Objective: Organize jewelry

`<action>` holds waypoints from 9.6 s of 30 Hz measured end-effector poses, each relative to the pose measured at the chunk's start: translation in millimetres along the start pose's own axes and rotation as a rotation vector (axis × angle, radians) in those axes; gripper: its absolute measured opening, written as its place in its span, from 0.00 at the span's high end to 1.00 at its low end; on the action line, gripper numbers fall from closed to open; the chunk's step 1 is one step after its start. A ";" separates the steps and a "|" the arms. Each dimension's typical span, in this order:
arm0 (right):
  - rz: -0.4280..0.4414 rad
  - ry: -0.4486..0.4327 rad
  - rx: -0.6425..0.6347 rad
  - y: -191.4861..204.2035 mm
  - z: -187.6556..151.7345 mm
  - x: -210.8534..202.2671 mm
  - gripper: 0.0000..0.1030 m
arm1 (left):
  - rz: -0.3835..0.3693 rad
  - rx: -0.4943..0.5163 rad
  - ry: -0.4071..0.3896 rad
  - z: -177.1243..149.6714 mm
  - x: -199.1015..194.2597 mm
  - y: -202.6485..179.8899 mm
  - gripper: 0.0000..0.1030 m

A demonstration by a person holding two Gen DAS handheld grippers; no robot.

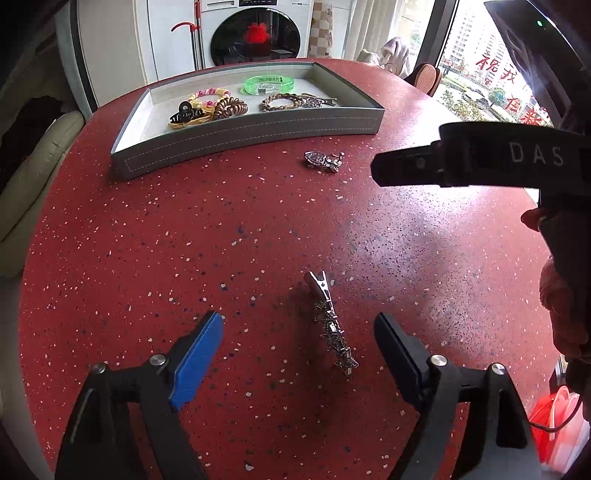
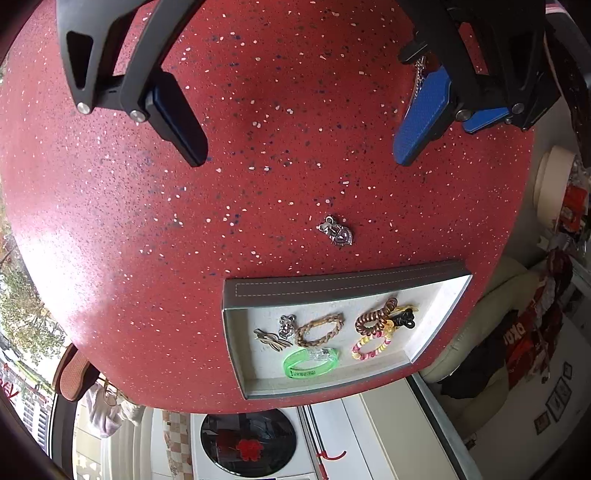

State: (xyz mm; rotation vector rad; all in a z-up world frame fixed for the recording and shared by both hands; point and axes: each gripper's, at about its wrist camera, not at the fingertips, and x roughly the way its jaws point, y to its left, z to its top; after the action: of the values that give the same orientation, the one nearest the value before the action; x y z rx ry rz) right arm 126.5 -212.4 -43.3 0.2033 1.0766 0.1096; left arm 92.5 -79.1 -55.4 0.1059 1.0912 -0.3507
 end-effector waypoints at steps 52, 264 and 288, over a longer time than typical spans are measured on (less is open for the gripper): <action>-0.125 0.017 -0.201 62.4 36.8 64.0 0.68 | -0.076 -0.056 -0.094 26.1 -8.2 62.9 0.74; -0.197 -0.486 -0.036 41.1 20.3 -7.8 0.00 | 0.330 -0.206 -0.444 65.5 -23.2 91.0 0.00; -0.196 -0.487 -0.038 41.7 22.0 -8.4 0.00 | 0.328 -0.198 -0.437 67.2 -23.0 90.2 0.00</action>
State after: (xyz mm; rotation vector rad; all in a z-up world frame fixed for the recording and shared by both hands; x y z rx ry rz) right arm 142.4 -175.7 -16.9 0.0819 0.6039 -0.0936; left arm 169.8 -6.3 -11.9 0.0283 0.6549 0.0327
